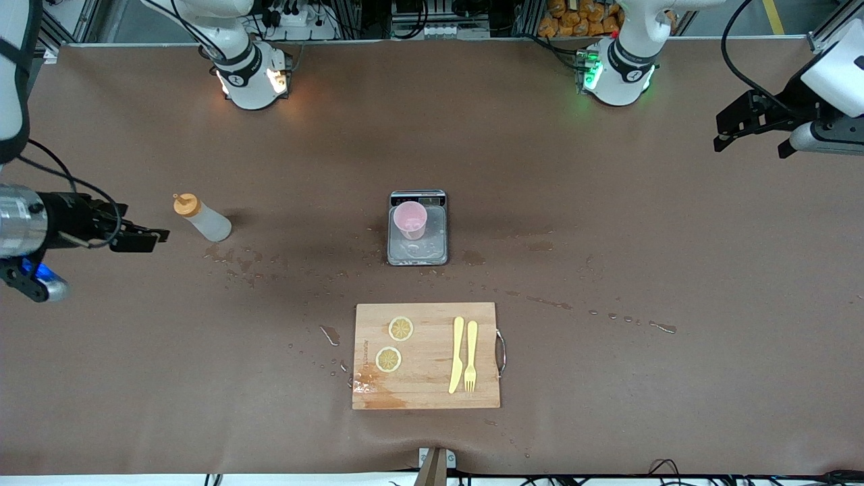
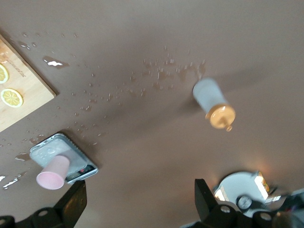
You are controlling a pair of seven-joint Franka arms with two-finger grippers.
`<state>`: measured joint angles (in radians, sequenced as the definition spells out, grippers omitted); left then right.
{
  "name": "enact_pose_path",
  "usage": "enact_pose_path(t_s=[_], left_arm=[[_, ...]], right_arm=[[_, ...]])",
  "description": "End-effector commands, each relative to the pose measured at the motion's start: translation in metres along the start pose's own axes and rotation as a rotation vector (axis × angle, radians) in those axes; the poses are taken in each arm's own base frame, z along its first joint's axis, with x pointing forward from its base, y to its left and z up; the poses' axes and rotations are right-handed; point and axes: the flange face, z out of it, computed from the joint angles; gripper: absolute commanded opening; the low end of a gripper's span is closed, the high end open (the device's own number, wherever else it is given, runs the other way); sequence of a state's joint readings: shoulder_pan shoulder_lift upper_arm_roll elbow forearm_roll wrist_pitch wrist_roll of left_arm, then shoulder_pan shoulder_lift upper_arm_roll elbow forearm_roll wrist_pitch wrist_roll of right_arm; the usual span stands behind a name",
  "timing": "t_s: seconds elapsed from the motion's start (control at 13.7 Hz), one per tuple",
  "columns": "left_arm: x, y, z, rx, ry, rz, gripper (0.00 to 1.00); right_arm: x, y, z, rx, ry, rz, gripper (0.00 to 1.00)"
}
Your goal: Add sauce to pink cup with both arms
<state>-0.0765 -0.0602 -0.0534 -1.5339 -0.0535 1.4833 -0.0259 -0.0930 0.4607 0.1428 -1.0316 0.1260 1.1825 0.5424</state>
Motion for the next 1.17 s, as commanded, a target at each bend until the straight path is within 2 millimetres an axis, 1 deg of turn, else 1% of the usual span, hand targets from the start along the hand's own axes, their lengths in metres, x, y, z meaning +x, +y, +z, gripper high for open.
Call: enact_pose_path(t_s=[0.0, 0.07, 0.15, 0.22, 0.29, 0.44, 0.51, 0.58, 0.95, 1.09], left_arm=[[-0.001, 0.002, -0.006, -0.036, 0.011, -0.019, 1.00], [-0.001, 0.002, -0.006, -0.036, 0.011, -0.019, 1.00], [-0.001, 0.002, -0.006, -0.036, 0.011, -0.019, 1.00], [-0.001, 0.002, -0.006, -0.034, 0.011, -0.019, 1.00], [-0.001, 0.001, -0.006, -0.036, 0.012, -0.020, 1.00], [-0.001, 0.003, -0.011, -0.037, 0.023, -0.018, 1.00], [0.000, 0.003, -0.011, -0.042, 0.021, -0.017, 1.00], [0.000, 0.003, -0.011, -0.053, 0.021, -0.019, 1.00], [0.000, -0.001, -0.010, -0.034, 0.021, -0.006, 1.00], [-0.001, 0.001, -0.010, -0.008, 0.019, 0.002, 1.00]], right_arm=[[-0.016, 0.013, -0.018, -0.062, 0.098, -0.119, 1.00], [-0.025, 0.018, -0.025, -0.092, 0.151, -0.193, 1.00], [-0.031, 0.024, -0.029, -0.110, 0.201, -0.238, 1.00], [-0.028, 0.036, -0.032, -0.102, 0.221, -0.249, 1.00], [-0.030, 0.048, -0.038, -0.100, 0.247, -0.254, 1.00], [-0.044, 0.044, -0.043, -0.106, 0.280, -0.278, 1.00], [-0.053, 0.037, -0.042, -0.113, 0.299, -0.296, 1.00], [-0.056, 0.037, -0.039, -0.108, 0.317, -0.300, 1.00], [-0.057, 0.031, -0.040, -0.108, 0.356, -0.348, 1.00], [-0.053, 0.034, -0.041, -0.103, 0.374, -0.341, 1.00]])
